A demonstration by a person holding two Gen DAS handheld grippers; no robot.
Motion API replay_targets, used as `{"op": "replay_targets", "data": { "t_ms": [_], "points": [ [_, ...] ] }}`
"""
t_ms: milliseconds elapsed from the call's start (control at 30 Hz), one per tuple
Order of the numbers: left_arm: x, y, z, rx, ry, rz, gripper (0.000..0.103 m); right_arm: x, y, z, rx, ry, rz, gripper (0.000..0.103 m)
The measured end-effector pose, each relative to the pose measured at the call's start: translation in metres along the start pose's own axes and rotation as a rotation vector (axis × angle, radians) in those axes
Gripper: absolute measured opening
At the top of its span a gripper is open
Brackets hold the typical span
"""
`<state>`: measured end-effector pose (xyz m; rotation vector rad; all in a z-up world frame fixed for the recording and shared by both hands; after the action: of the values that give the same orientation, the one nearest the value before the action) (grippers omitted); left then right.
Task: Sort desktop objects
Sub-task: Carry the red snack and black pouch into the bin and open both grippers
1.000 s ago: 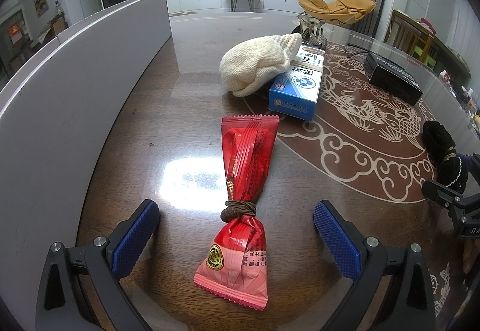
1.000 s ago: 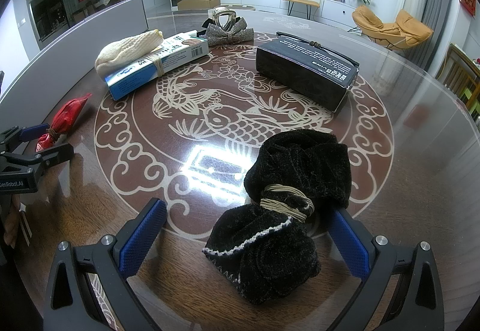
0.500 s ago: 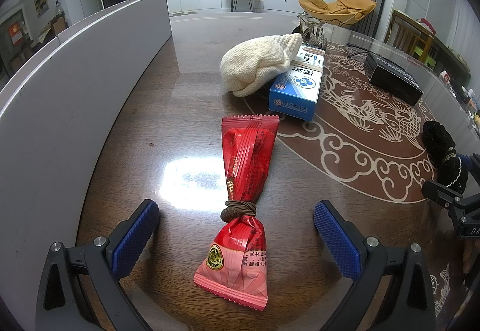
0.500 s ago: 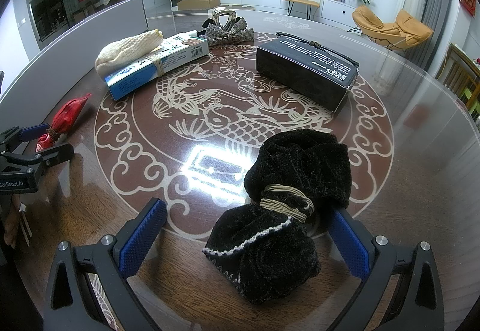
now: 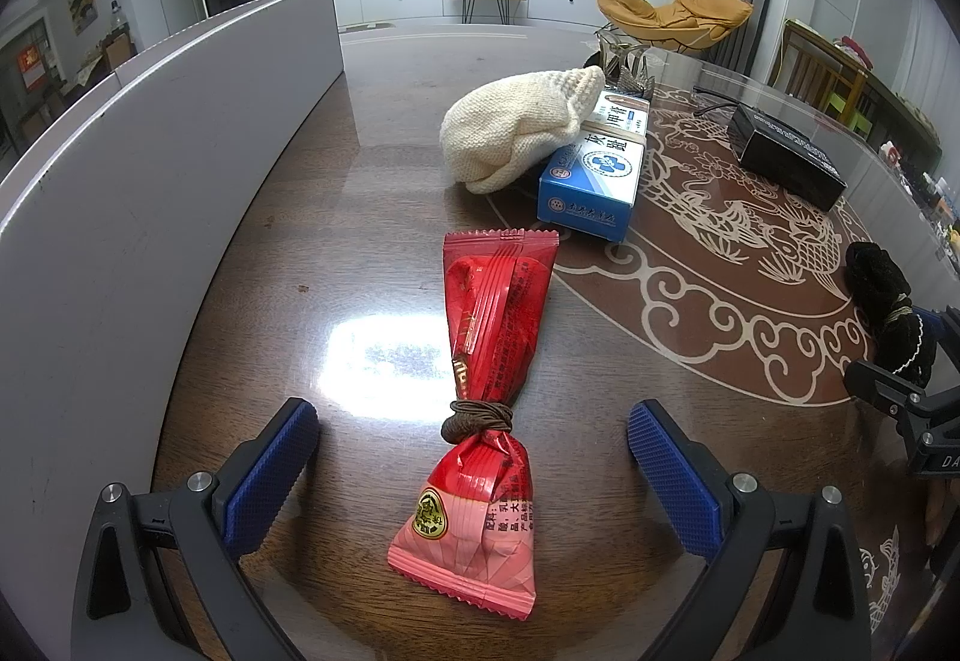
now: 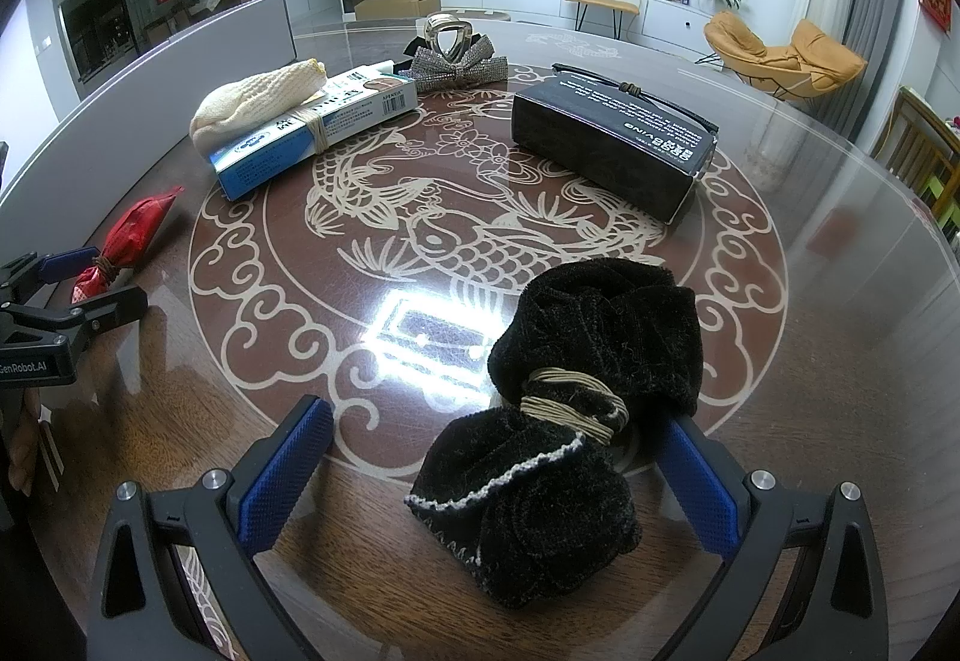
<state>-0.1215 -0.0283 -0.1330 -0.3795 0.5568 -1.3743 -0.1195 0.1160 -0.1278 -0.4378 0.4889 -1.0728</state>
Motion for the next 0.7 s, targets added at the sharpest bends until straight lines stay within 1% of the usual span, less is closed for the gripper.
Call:
{"op": "replay_targets", "data": {
  "t_ms": [333,367,400,433,467,500,533,567,600,633,700],
  "points": [
    [-0.002,0.000,0.000,-0.002,-0.001,-0.003,0.103,0.000,0.000,0.000,0.000,0.000,0.000,0.103],
    [-0.004,0.000,0.000,-0.002,0.004,-0.010,0.101,0.000,0.000,0.000,0.000,0.000,0.000,0.103],
    [-0.007,-0.001,0.002,-0.013,0.014,-0.022,0.083,0.000,0.000,0.000,0.000,0.000,0.000,0.103],
    [-0.012,-0.002,0.006,-0.029,0.030,-0.039,0.062,0.000,-0.001,-0.001,0.007,-0.004,0.007,0.103],
    [-0.018,-0.002,0.008,-0.030,0.041,-0.057,0.051,0.001,0.001,0.001,0.026,-0.016,0.013,0.103],
    [-0.024,0.000,0.010,-0.027,0.048,-0.082,0.020,0.000,0.001,0.000,0.057,-0.033,0.022,0.102],
    [-0.027,0.002,0.011,-0.020,0.054,-0.089,0.019,-0.001,0.001,0.000,0.066,-0.038,0.017,0.090],
    [-0.029,0.004,0.012,-0.019,0.059,-0.089,0.019,-0.006,0.001,0.003,0.059,-0.025,0.007,0.065],
    [-0.029,0.006,0.014,-0.016,0.070,-0.085,0.019,-0.011,-0.001,0.006,0.041,-0.012,0.001,0.049],
    [-0.028,0.009,0.016,0.001,0.098,-0.065,0.019,-0.014,-0.002,0.009,0.034,-0.020,-0.006,0.034],
    [-0.028,0.009,0.028,0.014,0.178,-0.005,0.019,-0.019,0.000,0.015,0.039,-0.038,-0.035,0.034]
  ]
}}
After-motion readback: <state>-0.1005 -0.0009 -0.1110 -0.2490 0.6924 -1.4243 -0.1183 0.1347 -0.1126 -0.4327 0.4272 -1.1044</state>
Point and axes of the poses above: each gripper's, at about its wrist camera, not at the fingertips, and z roughly against the way its jaws point, x to its left, y to its underside, the point moved 10 cm from there along -z, roughly the way its jaws point, and after that the axes turned 15 degrees about z, right-handed, at the moved point
